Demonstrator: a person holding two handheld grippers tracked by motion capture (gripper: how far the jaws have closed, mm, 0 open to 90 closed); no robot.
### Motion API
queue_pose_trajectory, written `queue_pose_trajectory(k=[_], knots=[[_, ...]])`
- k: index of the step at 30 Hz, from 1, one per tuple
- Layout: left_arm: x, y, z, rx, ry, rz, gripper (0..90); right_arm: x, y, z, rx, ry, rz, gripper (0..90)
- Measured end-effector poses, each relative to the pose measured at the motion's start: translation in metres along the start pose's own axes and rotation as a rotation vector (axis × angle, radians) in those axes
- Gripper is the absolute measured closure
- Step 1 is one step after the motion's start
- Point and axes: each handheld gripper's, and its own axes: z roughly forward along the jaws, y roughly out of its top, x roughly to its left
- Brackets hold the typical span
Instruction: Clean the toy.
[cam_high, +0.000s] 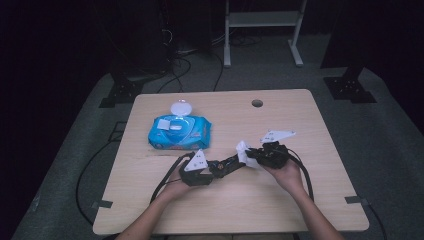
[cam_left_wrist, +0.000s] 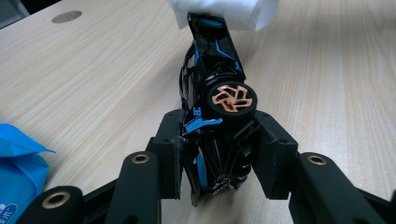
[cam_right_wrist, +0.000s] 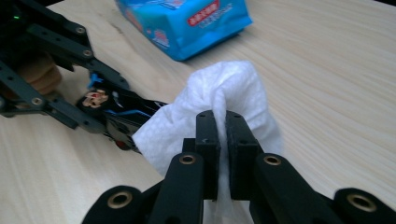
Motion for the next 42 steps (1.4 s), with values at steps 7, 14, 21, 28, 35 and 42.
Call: queue_pose_trajectory(k=[7, 14, 21, 28, 35, 42], knots=[[0.004, 0.0, -0.001, 0.004, 0.012, -0.005, 57.8, 0.026, 0.015, 0.019, 0.019, 0.011, -0.069, 85.0], [0.003, 0.0, -0.001, 0.006, 0.017, 0.004, 57.7, 0.055, 0.025, 0.042, 0.03, 0.116, -0.107, 85.0], [0.004, 0.0, -0.002, 0.006, 0.015, 0.01, 57.8, 0.043, 0.027, 0.036, 0.047, 0.024, -0.147, 85.0], [0.005, 0.0, -0.003, 0.006, 0.013, 0.008, 57.8, 0.011, 0.014, 0.01, 0.051, -0.099, -0.104, 85.0], [0.005, 0.001, -0.003, 0.014, 0.012, 0.012, 57.8, 0.019, 0.012, 0.011, 0.008, -0.024, -0.071, 85.0], [0.006, -0.002, -0.009, 0.03, -0.006, 0.011, 57.9, 0.045, 0.019, 0.031, 0.021, 0.078, -0.152, 84.9]])
